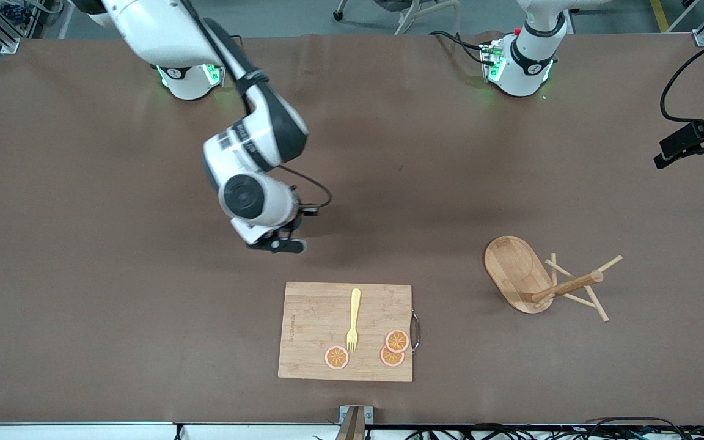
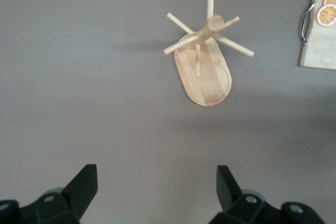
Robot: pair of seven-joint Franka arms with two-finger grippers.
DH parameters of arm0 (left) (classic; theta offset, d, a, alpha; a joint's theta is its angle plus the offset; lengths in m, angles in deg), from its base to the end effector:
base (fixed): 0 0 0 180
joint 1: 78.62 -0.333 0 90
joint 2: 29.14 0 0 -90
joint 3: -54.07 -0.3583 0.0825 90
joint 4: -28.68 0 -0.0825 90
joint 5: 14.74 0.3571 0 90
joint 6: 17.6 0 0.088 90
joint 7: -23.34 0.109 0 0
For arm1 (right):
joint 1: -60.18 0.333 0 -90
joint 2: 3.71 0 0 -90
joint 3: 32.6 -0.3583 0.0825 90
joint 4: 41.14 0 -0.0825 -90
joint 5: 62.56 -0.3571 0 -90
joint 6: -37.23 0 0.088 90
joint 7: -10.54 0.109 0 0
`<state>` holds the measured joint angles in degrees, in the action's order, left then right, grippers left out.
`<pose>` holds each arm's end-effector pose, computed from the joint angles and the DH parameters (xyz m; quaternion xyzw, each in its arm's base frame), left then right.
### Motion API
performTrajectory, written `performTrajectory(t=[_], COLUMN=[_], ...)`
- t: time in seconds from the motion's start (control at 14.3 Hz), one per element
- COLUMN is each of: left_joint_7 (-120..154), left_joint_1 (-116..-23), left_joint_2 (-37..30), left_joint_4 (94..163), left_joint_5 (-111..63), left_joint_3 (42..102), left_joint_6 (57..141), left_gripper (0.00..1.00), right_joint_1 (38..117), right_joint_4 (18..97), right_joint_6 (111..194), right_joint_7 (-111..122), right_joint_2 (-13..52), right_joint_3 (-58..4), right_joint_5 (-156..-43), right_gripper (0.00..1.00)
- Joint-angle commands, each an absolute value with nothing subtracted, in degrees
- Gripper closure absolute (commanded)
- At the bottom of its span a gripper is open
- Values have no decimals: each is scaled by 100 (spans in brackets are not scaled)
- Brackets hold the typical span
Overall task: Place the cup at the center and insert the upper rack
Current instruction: 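Lift the teal mug and carry it toward the table center with the right gripper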
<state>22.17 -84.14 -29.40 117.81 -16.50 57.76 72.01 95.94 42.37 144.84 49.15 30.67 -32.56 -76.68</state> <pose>0.5255 0.0133 0.6734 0.9995 0.0260 0.0065 0.0152 0.5514 0.4199 0.3671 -0.9869 0.0724 0.1392 0.0365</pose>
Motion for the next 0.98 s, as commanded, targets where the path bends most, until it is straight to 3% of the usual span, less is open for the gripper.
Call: performTrajectory(t=[0.0,0.49,0.63,0.91], left_joint_7=[2255,2264,2255,2264], left_joint_1=[-8451,-8416,-8372,-8416], left_joint_2=[-2958,-2686,-2685,-2537], left_joint_4=[11736,11762,11745,11745], left_joint_5=[-1720,-1738,-1738,-1816], left_joint_3=[5776,5802,5829,5838], left_joint_6=[7091,7030,6880,6801], left_gripper=[0,0,0,0], right_joint_1=[10322,11264,11440,11467], right_joint_4=[3700,3165,2673,2521], right_joint_6=[15066,16457,16493,16467], right_joint_7=[5973,7556,7760,6821], right_joint_2=[3513,4268,4638,4753], right_joint_3=[-3172,-3181,-3172,-3172], right_joint_5=[-7759,-7777,-7751,-7707], right_gripper=[100,99,99,99])
